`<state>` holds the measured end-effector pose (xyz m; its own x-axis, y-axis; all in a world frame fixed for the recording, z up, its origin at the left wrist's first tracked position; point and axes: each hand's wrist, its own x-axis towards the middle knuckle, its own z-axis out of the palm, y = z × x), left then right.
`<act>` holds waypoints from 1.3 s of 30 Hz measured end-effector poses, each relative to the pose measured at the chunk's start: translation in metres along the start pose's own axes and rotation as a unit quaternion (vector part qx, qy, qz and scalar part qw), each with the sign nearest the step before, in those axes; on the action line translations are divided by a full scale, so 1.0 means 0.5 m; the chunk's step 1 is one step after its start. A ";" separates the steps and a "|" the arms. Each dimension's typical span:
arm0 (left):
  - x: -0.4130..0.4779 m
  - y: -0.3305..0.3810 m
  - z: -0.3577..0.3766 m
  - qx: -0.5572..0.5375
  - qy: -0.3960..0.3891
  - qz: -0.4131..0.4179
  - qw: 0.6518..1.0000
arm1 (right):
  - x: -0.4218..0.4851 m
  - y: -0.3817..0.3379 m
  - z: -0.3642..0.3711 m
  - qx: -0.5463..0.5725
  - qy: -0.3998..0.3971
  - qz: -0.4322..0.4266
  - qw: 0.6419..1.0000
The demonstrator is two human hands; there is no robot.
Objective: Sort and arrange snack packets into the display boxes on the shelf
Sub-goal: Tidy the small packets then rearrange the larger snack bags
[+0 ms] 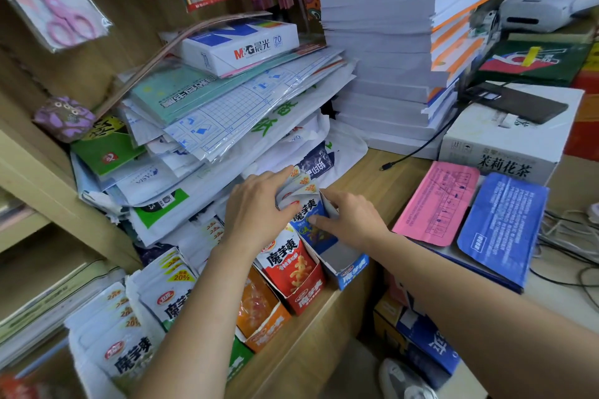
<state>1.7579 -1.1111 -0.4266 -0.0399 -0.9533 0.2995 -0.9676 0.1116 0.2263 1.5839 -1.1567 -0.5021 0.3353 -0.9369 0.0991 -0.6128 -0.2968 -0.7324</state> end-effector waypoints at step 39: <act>0.009 -0.024 0.022 0.009 0.074 -0.054 0.996 | -0.003 0.017 -0.028 -0.074 -0.077 0.030 0.994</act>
<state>1.7668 -1.1198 -0.4383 0.1015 -0.9072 0.4082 -0.9684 0.0039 0.2494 1.5681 -1.1607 -0.4989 0.3942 -0.9174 -0.0543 -0.7290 -0.2762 -0.6263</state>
